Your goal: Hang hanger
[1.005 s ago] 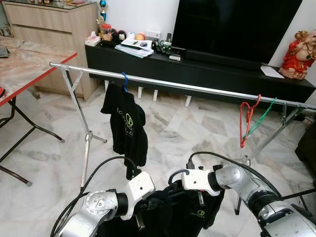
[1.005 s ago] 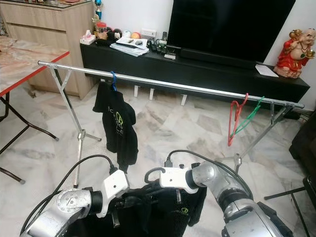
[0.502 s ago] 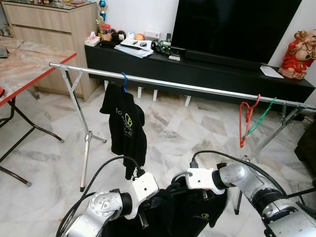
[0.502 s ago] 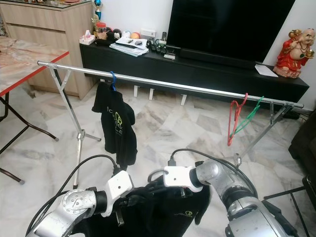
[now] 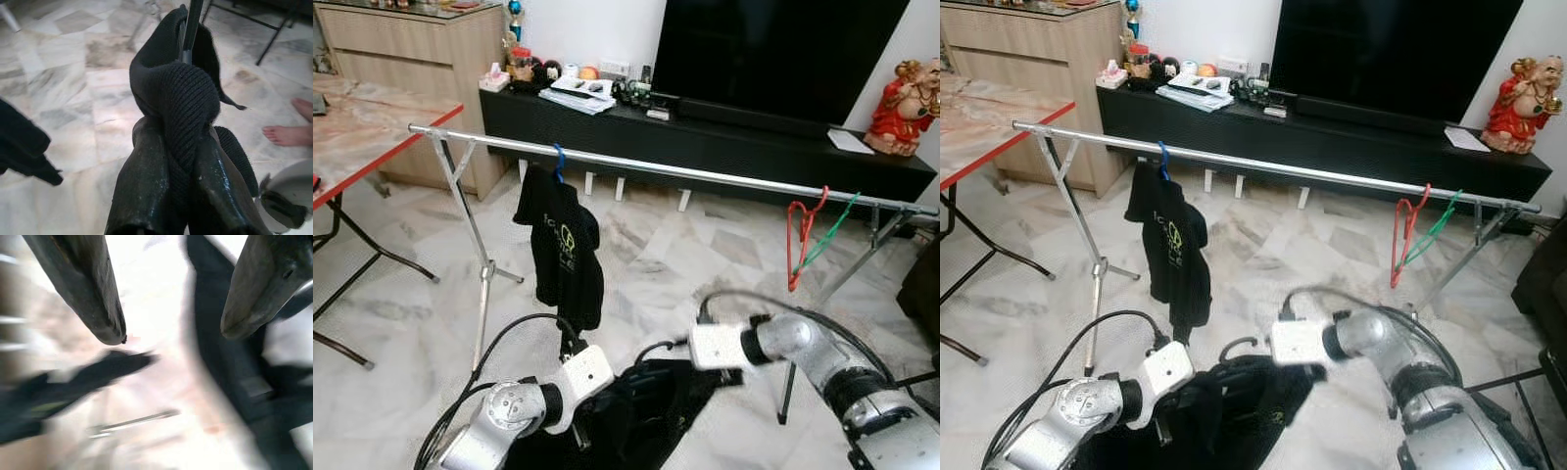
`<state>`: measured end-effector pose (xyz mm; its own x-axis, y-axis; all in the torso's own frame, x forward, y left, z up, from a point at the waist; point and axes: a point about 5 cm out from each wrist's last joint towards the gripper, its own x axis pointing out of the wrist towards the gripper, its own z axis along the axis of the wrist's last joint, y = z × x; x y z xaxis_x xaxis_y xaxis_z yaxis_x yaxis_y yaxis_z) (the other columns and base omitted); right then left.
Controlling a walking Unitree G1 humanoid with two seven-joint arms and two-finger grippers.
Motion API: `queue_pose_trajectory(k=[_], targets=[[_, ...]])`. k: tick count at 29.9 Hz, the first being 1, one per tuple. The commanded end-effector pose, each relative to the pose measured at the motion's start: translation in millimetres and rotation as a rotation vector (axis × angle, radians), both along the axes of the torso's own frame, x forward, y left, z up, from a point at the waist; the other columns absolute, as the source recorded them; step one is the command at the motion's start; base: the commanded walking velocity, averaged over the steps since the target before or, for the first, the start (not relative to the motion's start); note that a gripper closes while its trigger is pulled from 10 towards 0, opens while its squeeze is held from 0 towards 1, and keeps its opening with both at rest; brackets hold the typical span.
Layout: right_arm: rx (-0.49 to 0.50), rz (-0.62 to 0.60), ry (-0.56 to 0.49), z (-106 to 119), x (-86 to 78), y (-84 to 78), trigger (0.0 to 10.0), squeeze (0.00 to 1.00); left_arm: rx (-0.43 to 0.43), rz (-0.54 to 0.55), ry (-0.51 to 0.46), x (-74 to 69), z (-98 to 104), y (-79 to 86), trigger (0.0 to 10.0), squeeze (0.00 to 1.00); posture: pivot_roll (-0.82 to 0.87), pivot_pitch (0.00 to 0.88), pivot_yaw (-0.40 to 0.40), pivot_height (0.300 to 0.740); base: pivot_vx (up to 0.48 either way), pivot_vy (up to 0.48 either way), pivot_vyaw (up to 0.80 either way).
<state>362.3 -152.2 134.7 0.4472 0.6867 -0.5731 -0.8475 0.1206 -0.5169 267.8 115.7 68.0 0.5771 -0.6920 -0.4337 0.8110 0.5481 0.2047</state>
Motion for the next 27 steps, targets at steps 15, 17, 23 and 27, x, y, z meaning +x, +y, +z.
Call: queue_pose_trajectory(k=[15,17,23,27], targets=[[0.413,-1.103,0.108,-94.8,-37.6,-71.8,10.0,0.00,-0.078,0.536,-0.130,9.3,-5.9,52.2,7.7,0.00,0.13,0.000,-0.107,0.740,0.000,0.000,0.00],[0.365,-1.178,0.146,-114.2,-53.2,-75.0,10.0,0.00,-0.097,0.544,-0.131,8.2,-6.2,52.1,10.0,0.00,0.13,0.000,-0.104,0.740,0.000,0.000,0.00],[0.271,-1.372,0.311,-167.0,-103.6,-66.6,10.0,0.00,-0.145,0.565,-0.159,5.0,-4.9,44.7,10.0,0.00,0.14,0.000,-0.096,0.740,0.000,0.000,0.00],[0.261,-1.485,0.384,-185.6,-126.4,-61.1,10.0,0.00,-0.168,0.568,-0.179,4.3,-3.5,40.5,10.0,0.00,0.14,0.000,-0.094,0.740,0.000,0.000,0.00]])
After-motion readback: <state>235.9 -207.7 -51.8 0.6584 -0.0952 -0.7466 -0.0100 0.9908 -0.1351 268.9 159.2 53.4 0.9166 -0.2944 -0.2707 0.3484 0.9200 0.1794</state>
